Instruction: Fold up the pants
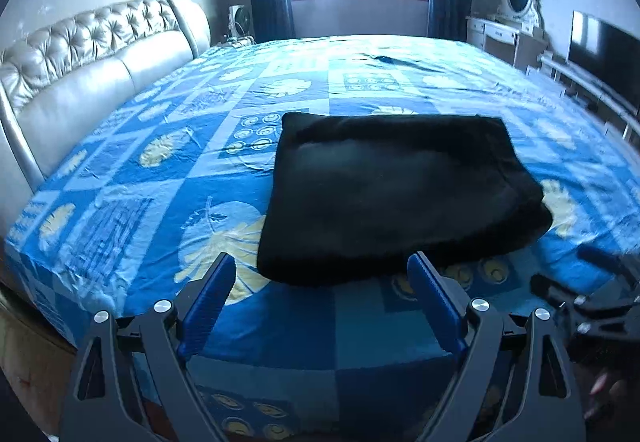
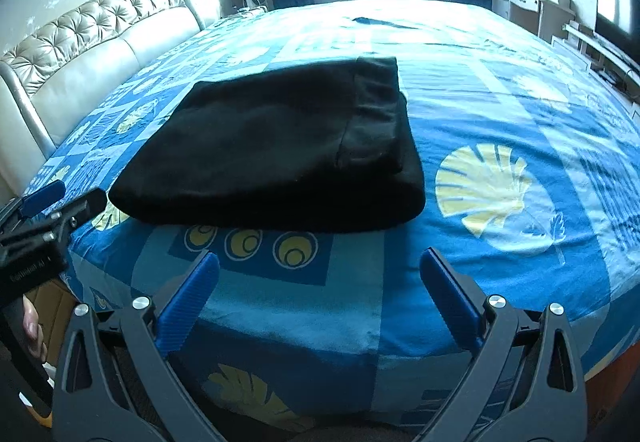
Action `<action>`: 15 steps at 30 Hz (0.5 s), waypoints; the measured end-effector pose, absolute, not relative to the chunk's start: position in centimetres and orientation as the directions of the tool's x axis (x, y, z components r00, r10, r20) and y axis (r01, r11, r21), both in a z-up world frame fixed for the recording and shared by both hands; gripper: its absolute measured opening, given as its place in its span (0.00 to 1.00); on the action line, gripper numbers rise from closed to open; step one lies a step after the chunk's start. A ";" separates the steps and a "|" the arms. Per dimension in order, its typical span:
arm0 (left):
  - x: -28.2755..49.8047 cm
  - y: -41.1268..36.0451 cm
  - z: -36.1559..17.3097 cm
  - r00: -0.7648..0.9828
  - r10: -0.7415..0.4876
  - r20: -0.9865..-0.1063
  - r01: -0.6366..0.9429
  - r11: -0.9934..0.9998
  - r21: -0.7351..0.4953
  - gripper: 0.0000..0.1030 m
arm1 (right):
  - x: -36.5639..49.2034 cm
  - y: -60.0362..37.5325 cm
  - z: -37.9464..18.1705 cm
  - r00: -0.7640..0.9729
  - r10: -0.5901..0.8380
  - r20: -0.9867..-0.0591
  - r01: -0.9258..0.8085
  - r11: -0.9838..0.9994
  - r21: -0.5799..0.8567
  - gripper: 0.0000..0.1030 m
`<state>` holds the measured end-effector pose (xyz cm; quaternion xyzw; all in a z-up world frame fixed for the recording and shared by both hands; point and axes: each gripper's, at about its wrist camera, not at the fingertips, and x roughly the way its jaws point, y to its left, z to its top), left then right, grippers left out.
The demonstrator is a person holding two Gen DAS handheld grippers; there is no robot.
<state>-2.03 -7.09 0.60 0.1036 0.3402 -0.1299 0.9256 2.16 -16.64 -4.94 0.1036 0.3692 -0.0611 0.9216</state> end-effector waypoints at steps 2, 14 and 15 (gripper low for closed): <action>-2.2 -7.2 0.6 0.744 -0.167 -0.647 0.318 0.940 0.123 0.84 | 2.3 -16.7 -4.4 0.727 -0.046 -0.685 0.188 0.973 0.134 0.98; -1.3 -5.8 1.0 0.735 -0.190 -0.650 0.290 0.956 0.049 0.84 | 2.8 -17.0 -2.4 0.743 -0.047 -0.668 0.190 0.971 0.144 0.98; -1.2 -5.7 1.0 0.742 -0.185 -0.645 0.284 0.957 0.052 0.84 | 2.8 -16.9 -2.5 0.742 -0.047 -0.669 0.190 0.972 0.142 0.98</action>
